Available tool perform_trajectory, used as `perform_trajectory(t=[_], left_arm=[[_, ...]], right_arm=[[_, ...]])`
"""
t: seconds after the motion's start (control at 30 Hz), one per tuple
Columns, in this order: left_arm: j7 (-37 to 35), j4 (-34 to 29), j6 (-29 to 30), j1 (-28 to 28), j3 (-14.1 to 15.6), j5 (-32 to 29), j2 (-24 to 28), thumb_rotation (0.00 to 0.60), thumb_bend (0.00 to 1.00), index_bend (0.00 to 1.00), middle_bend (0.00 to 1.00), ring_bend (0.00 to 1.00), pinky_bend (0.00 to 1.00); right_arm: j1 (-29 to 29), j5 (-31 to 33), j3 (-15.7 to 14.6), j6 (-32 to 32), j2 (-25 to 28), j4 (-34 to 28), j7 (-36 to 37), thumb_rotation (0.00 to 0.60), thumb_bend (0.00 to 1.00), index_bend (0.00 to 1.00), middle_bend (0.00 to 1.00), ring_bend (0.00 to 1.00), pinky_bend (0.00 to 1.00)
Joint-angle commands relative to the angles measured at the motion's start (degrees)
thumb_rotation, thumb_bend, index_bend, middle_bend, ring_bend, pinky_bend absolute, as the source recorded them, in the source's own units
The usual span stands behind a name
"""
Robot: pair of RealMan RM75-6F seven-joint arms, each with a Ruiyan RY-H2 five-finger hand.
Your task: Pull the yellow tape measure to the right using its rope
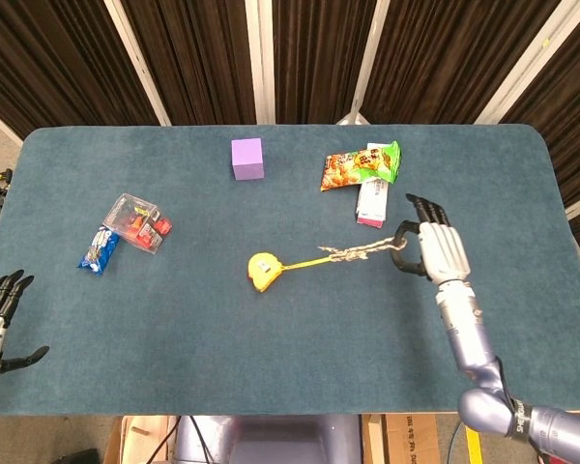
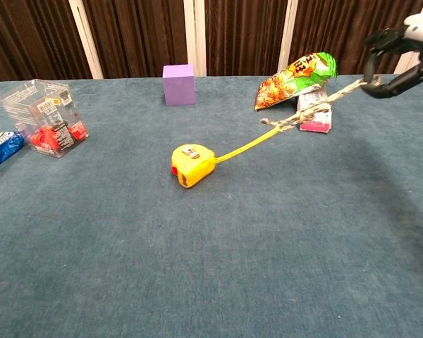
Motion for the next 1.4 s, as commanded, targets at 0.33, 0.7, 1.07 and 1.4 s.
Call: perform_trajectory(t=[0.33, 0.7, 1.07, 1.4], left_arm=[[0.3, 0.2, 0.8, 0.2, -0.1, 0.3, -0.2, 0.600, 0.00, 0.00, 0.00, 0.00, 0.00], [0.7, 0.5, 1.1, 0.3, -0.2, 0.4, -0.4, 0.600, 0.00, 0.00, 0.00, 0.00, 0.00], [1.2, 0.6, 1.1, 0.3, -0.3, 0.2, -0.5, 0.600, 0.00, 0.00, 0.00, 0.00, 0.00], [1.8, 0.6, 1.2, 0.3, -0.4, 0.0, -0.7, 0.600, 0.00, 0.00, 0.00, 0.00, 0.00]], right_arm=[[-2.3, 6.7, 1.8, 0.1, 5.0, 0.6, 2.4, 0.600, 0.46, 0.64, 0.10, 0.00, 0.00], [-5.0, 10.0, 2.2, -0.3, 9.2, 5.8, 5.4, 0.600, 0.46, 0.64, 0.10, 0.00, 0.00], [-6.6, 12.1, 3.1, 0.8, 11.6, 12.4, 6.3, 0.600, 0.46, 0.64, 0.10, 0.00, 0.00], [-7.6, 13.0, 3.8, 0.9, 13.1, 15.9, 7.3, 0.600, 0.46, 0.57, 0.09, 0.00, 0.00]])
